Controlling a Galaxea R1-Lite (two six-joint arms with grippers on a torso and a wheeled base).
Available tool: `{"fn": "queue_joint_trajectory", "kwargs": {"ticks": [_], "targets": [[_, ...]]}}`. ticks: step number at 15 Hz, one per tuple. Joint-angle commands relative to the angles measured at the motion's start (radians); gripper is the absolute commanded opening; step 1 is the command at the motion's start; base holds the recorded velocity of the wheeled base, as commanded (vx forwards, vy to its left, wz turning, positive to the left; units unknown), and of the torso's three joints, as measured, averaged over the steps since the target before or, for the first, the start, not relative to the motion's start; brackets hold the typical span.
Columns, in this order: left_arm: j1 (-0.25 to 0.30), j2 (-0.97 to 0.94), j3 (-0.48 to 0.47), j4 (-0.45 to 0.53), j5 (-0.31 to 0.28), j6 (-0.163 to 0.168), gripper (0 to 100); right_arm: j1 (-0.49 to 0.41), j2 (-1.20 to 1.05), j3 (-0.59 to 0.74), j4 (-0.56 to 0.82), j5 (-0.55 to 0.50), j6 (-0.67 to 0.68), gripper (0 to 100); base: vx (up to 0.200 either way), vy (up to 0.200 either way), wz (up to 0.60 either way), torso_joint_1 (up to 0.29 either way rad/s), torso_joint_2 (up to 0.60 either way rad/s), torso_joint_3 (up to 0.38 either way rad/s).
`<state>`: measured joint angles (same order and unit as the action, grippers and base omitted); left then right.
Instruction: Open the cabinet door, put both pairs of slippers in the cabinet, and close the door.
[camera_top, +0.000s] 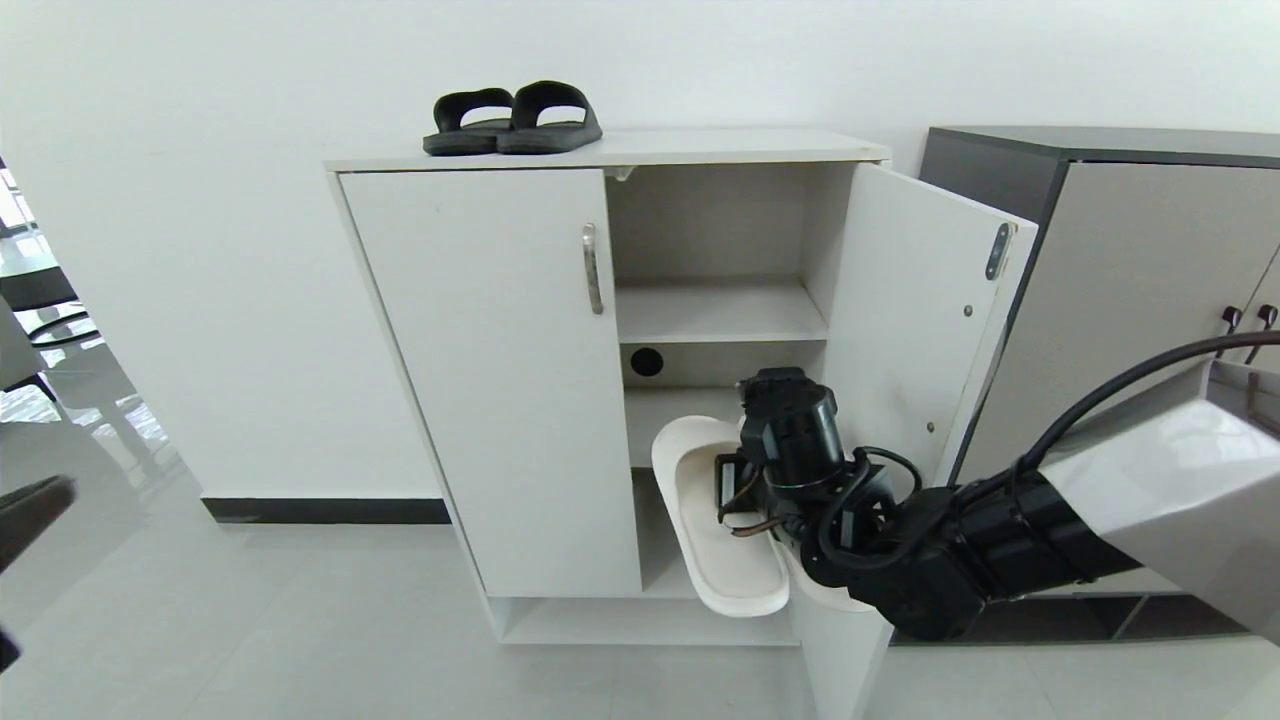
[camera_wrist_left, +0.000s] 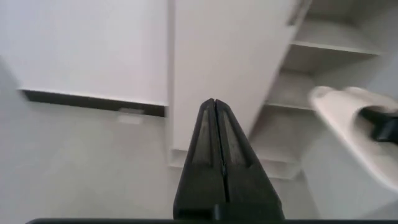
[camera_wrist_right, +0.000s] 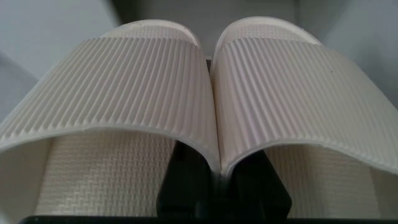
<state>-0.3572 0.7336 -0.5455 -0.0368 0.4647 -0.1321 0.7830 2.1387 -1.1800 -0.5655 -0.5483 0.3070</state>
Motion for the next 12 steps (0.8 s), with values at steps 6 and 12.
{"fn": "queue_joint_trajectory", "kwargs": {"ticks": [6, 12], "targets": [[0.320, -0.395, 0.159, 0.034, 0.066, 0.091, 0, -0.033, 0.001, 0.026, 0.069, -0.125, 0.006, 0, 0.000, 0.000, 0.00, 0.000, 0.00, 0.000], [0.316, -0.434, 0.268, 0.032, -0.026, 0.091, 0, -0.001, -0.028, 0.046, 0.053, -0.050, 0.063, 0, 0.000, 0.000, 0.00, 0.000, 0.00, 0.000]]}}
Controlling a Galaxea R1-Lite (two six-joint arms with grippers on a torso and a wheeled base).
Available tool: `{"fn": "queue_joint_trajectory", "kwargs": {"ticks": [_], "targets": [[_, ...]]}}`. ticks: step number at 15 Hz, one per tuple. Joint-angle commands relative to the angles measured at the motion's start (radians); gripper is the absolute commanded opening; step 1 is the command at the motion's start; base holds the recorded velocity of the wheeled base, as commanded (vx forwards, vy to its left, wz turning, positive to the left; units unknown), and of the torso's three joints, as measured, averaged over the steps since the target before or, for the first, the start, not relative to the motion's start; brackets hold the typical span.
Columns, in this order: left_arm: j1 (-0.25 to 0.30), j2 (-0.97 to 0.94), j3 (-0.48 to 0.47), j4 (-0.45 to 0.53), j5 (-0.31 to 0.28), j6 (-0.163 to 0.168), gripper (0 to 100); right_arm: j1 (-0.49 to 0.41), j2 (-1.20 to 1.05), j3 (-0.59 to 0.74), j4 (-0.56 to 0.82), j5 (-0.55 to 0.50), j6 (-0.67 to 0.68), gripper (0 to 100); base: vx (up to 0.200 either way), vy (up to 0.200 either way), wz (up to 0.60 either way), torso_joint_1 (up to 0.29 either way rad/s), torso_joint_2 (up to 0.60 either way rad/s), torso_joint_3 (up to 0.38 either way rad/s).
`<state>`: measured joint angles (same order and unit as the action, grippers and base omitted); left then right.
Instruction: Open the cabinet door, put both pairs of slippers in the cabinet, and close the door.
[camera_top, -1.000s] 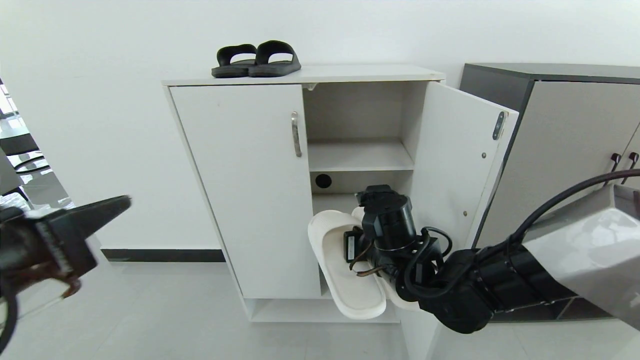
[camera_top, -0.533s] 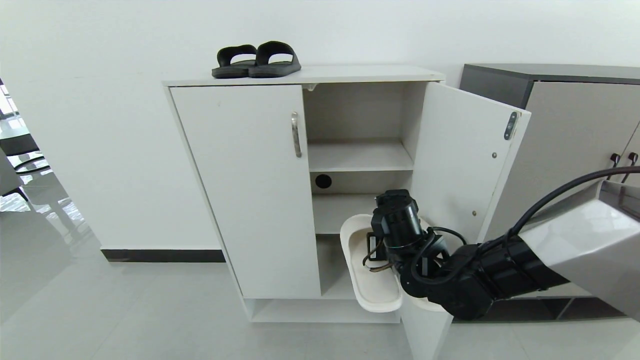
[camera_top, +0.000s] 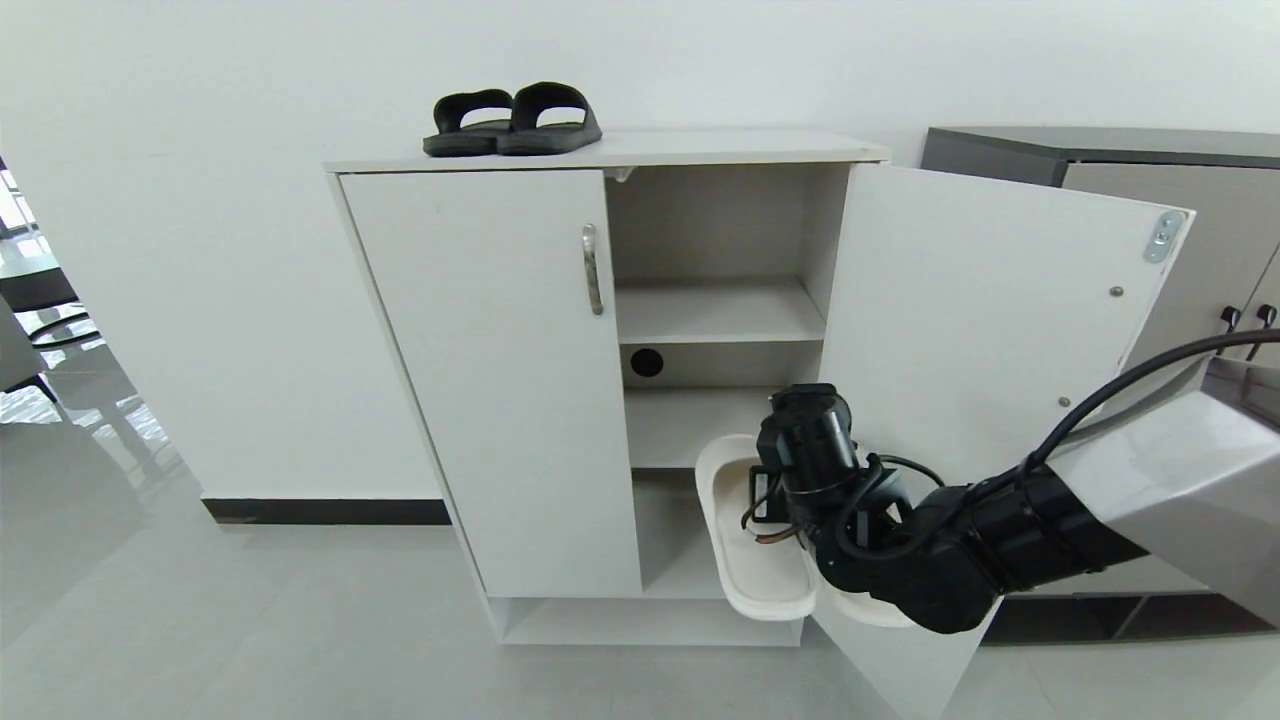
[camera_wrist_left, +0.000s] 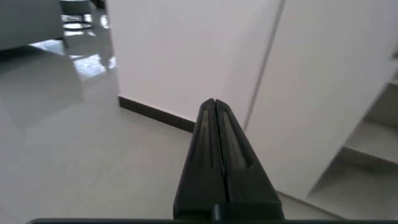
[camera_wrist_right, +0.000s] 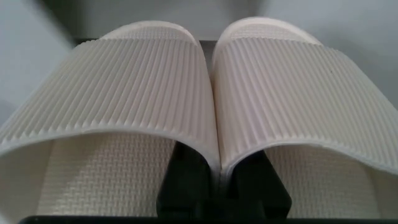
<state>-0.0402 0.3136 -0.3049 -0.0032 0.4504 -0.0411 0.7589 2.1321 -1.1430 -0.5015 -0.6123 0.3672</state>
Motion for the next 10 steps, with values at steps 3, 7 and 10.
{"fn": "queue_joint_trajectory", "kwargs": {"ticks": [3, 7, 10], "targets": [[-0.018, -0.097, 0.173, 0.000, -0.105, 0.006, 0, 0.085, -0.024, 0.025, -0.137, 0.135, -0.028, 0, 0.000, 0.000, 0.00, 0.000, 0.00, 0.000], [-0.056, -0.223, 0.303, -0.041, -0.226, 0.038, 0, 0.077, -0.021, 0.091, -0.216, 0.138, -0.027, 0, 0.000, 0.000, 0.00, 0.000, 0.00, 0.000], [0.022, -0.252, 0.299, -0.017, -0.104, -0.006, 0, 0.089, -0.024, 0.115, -0.232, 0.134, -0.031, 0, 0.000, 0.000, 0.00, 0.000, 0.00, 0.000]]}}
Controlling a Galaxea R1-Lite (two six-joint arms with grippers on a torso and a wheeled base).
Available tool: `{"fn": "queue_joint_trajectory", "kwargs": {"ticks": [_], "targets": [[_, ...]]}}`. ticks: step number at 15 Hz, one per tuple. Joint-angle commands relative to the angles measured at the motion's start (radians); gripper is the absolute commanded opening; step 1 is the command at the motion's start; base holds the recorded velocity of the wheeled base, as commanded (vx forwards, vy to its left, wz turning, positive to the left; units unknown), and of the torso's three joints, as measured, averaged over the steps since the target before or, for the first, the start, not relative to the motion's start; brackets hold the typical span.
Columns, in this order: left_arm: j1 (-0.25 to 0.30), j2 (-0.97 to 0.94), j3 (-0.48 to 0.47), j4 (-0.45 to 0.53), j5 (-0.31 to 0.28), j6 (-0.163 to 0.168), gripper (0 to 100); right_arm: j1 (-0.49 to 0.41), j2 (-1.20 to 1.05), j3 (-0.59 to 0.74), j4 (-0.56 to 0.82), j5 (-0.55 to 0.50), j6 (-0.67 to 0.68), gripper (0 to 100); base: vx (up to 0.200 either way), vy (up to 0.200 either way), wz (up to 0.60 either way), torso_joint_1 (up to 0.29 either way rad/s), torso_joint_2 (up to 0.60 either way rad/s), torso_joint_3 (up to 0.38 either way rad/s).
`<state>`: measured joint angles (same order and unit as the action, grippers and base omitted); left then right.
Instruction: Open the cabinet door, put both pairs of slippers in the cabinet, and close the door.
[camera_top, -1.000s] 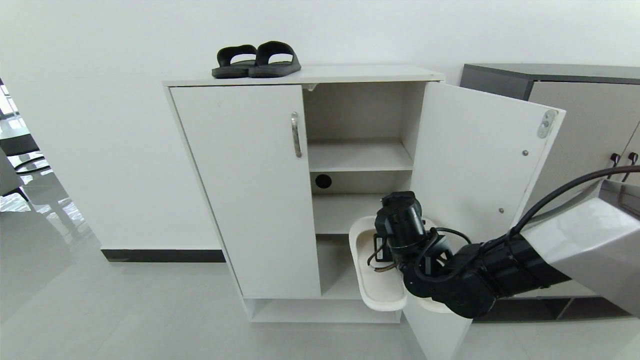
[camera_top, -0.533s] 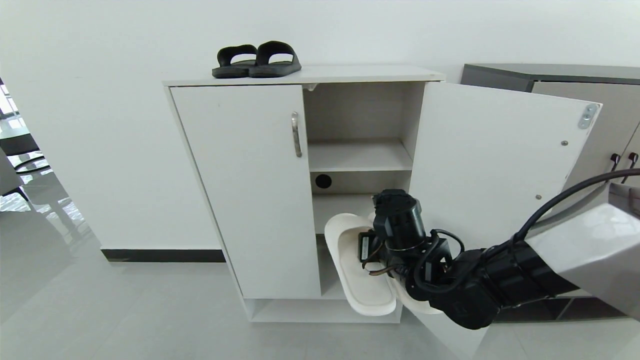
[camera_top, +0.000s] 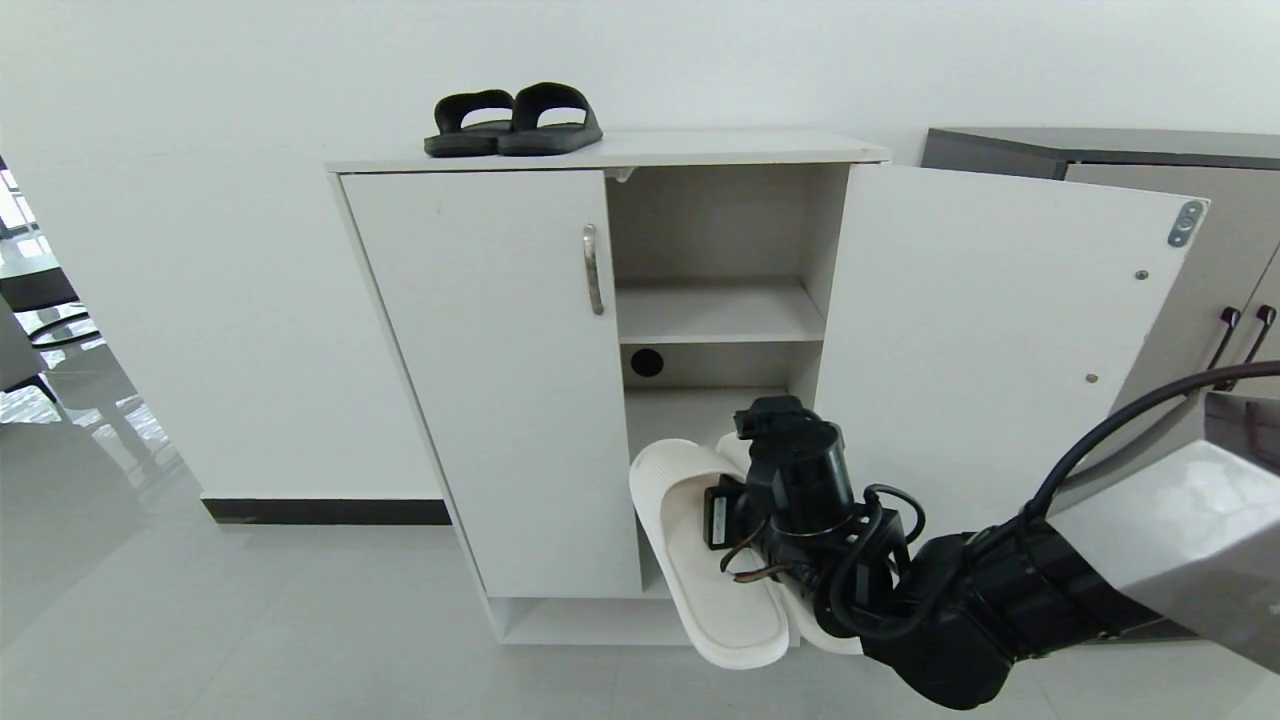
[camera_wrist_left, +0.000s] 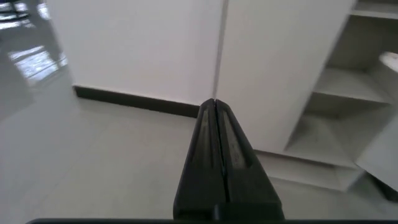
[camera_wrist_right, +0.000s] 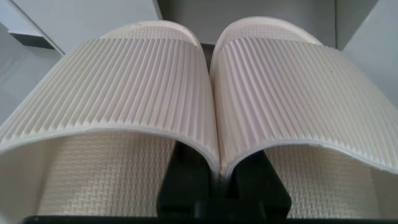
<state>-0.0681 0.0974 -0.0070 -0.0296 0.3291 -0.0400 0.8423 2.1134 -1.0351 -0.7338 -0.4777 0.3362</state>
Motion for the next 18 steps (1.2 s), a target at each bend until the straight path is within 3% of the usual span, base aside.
{"fn": "queue_joint_trajectory", "kwargs": {"ticks": [1, 2, 3, 4, 5, 6, 9, 18], "targets": [[0.091, -0.064, 0.002, 0.007, 0.025, 0.006, 0, 0.007, -0.003, 0.009, -0.015, -0.001, -0.002, 0, 0.000, 0.000, 0.00, 0.000, 0.00, 0.000], [0.071, -0.093, 0.002, 0.005, 0.044, 0.031, 0, 0.009, -0.001, 0.012, -0.025, 0.001, -0.002, 0, 0.000, 0.000, 0.00, 0.000, 0.00, 0.000], [0.070, -0.097, 0.002, 0.005, 0.036, 0.034, 0, 0.014, -0.003, 0.029, -0.036, 0.004, -0.005, 0, 0.000, 0.000, 0.00, 0.000, 0.00, 0.000], [0.070, -0.097, 0.004, 0.003, -0.042, 0.031, 0, 0.017, -0.001, 0.036, -0.061, 0.004, -0.017, 0, 0.000, 0.000, 0.00, 0.000, 0.00, 0.000], [0.068, -0.097, 0.005, 0.002, -0.196, 0.003, 0, 0.021, -0.001, 0.053, -0.093, 0.004, -0.034, 0, 0.000, 0.000, 0.00, 0.000, 0.00, 0.000], [0.070, -0.097, 0.007, 0.000, -0.262, -0.021, 0, 0.023, -0.003, 0.069, -0.114, 0.004, -0.046, 0, 0.000, 0.000, 0.00, 0.000, 0.00, 0.000], [0.068, -0.097, 0.007, 0.028, -0.340, 0.037, 0, 0.034, 0.002, 0.102, -0.165, 0.008, -0.063, 0, 0.000, 0.000, 0.00, 0.000, 0.00, 0.000], [0.070, -0.097, 0.007, 0.028, -0.331, 0.040, 0, 0.034, 0.120, 0.050, -0.162, 0.007, -0.057, 0, 0.000, 0.000, 0.00, 0.000, 0.00, 0.000]]}}
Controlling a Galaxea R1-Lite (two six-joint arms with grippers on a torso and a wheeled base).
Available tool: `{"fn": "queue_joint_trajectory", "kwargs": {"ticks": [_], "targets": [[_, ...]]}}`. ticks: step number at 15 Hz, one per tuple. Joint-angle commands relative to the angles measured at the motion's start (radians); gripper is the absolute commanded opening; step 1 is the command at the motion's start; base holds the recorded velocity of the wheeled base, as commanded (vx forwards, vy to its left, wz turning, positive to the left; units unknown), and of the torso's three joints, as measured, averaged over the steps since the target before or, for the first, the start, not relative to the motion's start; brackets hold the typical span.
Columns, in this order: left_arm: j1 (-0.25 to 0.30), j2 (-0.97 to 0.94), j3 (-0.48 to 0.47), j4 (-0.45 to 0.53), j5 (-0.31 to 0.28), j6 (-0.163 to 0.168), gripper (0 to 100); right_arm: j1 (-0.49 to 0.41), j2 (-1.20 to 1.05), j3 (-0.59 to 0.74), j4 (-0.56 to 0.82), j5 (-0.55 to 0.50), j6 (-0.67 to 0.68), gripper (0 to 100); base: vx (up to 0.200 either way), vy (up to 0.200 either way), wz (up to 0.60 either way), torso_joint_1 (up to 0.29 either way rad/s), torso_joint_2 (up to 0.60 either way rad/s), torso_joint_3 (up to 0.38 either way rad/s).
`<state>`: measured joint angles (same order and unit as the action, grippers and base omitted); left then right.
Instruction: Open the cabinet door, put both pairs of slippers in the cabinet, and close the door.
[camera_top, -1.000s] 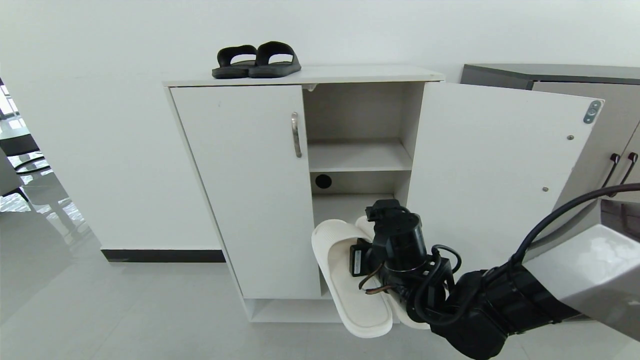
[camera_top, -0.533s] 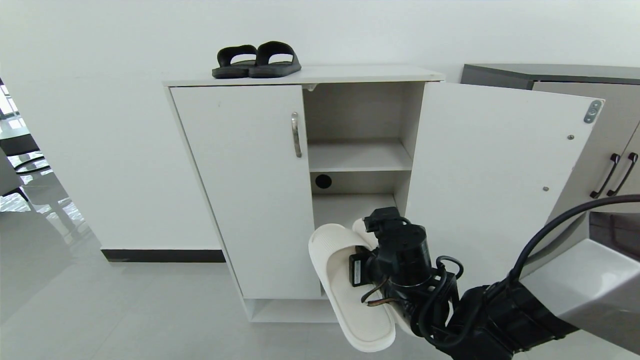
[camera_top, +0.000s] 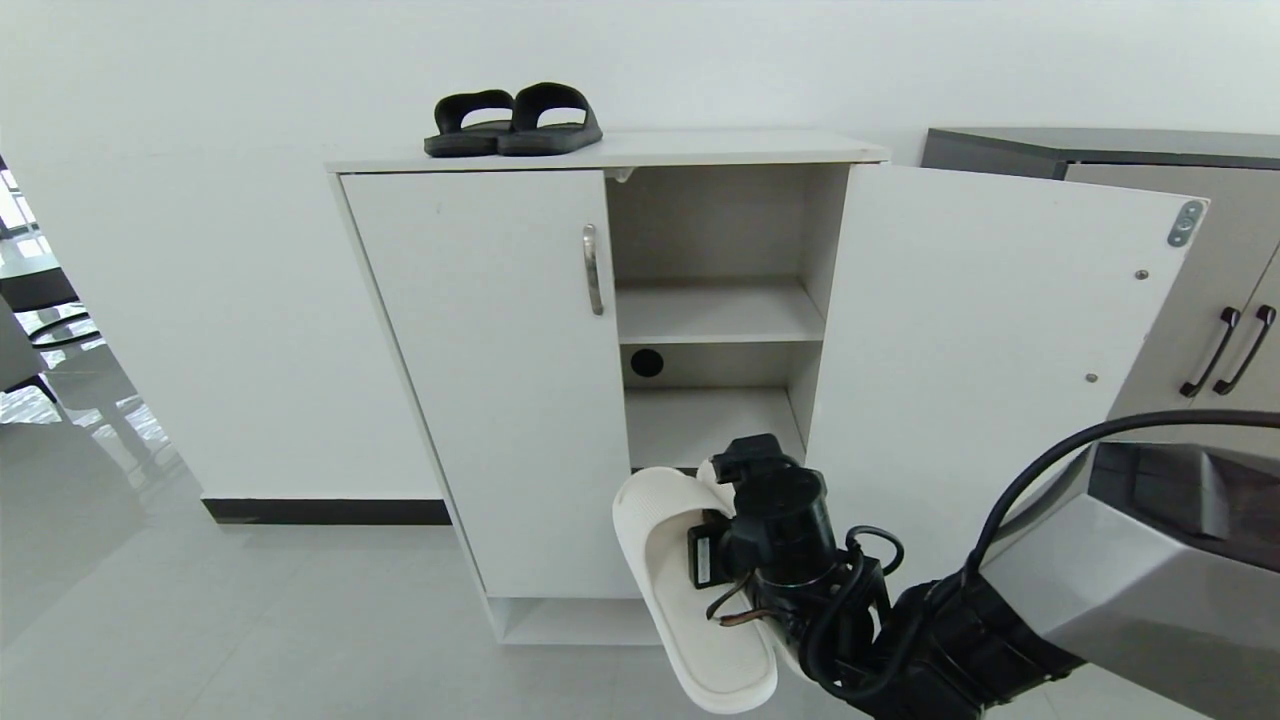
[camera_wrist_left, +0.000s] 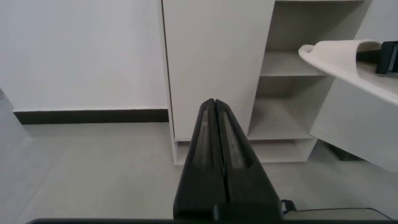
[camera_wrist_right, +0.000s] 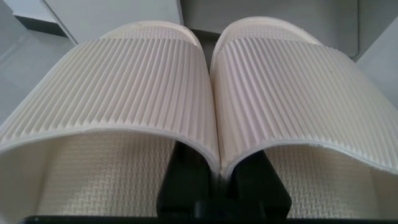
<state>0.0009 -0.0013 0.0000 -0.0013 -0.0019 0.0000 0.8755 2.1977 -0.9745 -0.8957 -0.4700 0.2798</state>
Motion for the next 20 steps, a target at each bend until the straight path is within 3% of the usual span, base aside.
{"fn": "queue_joint_trajectory", "kwargs": {"ticks": [1, 6, 8, 20], "targets": [[0.001, 0.001, 0.000, 0.000, 0.000, 0.002, 0, 0.000, 0.047, -0.016, 0.000, -0.001, 0.001, 0, 0.000, 0.000, 0.00, 0.000, 0.00, 0.000], [0.001, 0.001, 0.000, 0.001, -0.001, 0.009, 0, -0.007, 0.054, -0.073, 0.107, -0.030, 0.025, 0, 0.000, 0.000, 0.00, 0.000, 0.00, 0.000], [-0.001, 0.004, 0.000, 0.003, -0.009, 0.051, 0, -0.007, 0.056, -0.136, 0.189, -0.067, 0.082, 0, 0.000, 0.000, 0.00, 0.000, 0.00, 0.000], [-0.007, 0.024, 0.000, 0.003, -0.021, 0.037, 0, -0.003, 0.071, -0.174, 0.179, -0.162, 0.091, 0, 0.000, 0.000, 0.00, 0.004, 0.00, -0.144]]}}
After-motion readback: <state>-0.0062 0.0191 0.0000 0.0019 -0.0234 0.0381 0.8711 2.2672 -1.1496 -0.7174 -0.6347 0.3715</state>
